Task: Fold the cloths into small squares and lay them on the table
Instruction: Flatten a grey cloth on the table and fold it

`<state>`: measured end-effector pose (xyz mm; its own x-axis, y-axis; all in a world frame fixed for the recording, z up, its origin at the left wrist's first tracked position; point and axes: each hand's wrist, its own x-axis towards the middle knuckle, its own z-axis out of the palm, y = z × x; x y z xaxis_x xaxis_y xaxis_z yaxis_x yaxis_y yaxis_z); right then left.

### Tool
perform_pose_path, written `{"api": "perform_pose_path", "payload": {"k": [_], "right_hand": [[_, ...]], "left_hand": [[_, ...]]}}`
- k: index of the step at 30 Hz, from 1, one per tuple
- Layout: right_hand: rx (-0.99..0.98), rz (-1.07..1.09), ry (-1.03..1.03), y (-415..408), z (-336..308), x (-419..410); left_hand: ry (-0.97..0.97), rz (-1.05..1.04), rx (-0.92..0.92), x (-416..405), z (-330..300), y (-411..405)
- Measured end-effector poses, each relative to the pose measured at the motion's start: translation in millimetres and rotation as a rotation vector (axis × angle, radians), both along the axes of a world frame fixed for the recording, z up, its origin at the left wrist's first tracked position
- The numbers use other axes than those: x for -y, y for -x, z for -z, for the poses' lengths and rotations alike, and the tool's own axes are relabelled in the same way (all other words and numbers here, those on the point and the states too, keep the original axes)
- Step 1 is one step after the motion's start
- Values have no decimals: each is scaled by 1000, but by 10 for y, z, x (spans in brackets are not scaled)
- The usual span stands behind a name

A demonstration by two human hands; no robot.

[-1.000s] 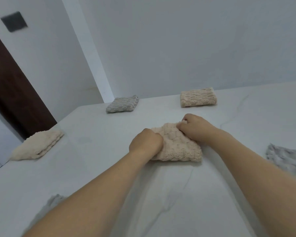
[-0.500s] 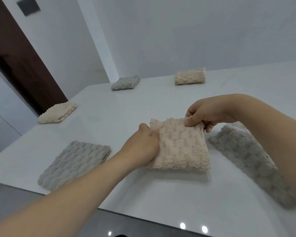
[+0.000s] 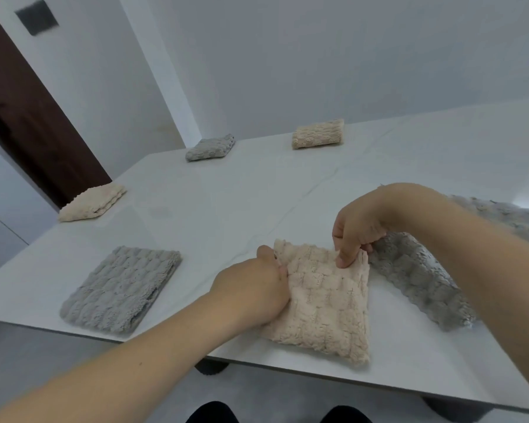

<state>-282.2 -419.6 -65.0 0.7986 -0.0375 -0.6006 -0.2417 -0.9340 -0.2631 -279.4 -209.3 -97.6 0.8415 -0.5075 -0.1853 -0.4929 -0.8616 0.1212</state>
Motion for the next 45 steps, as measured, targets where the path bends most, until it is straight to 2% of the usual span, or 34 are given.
{"api": "perform_pose_path", "payload": {"k": [2, 5, 7, 9, 10, 12, 15, 19, 23, 28, 31, 33, 36, 40, 42, 45], "right_hand": [[10, -20, 49, 3, -8, -27], [98, 82, -187, 48, -115, 77], [313, 205, -300, 55, -189, 246], [482, 239, -144, 56, -229, 386], [478, 217, -15, 52, -234, 426], [339, 174, 189, 50, -202, 487], [199, 151, 326, -10, -88, 609], [188, 185, 286, -115, 7, 761], [195, 199, 232, -203, -8, 930], [581, 291, -28, -422, -75, 1118], [736, 394, -131, -721, -129, 1127], [798, 386, -124, -996, -177, 1085], [1059, 370, -105, -1402, -325, 973], [1433, 322, -166, -1761, -829, 775], [1514, 269, -189, -1849, -1043, 661], [1496, 212, -363, -1824, -1106, 468]], "left_hand": [[-122, -7, -53, 48, -57, -6], [-240, -82, -132, 106, -315, -113], [-129, -83, -60, 164, -516, -255], [67, -63, -55, 290, -614, -362], [142, -37, -96, 383, -605, -393], [196, 38, -188, 621, -527, -405], [193, 65, -272, 992, -330, -357], [165, 63, -273, 1338, -111, -362], [378, 15, -441, 1461, -143, -518], [672, -133, -457, 1414, -305, -1083], [723, -214, -365, 1310, -361, -1536], [742, -259, -260, 1222, -416, -1862], [824, -268, -15, 1035, -655, -2347], [880, -144, 370, 637, -1216, -2697], [886, -71, 530, 419, -1418, -2746], [903, -12, 596, 112, -1459, -2718]]}}
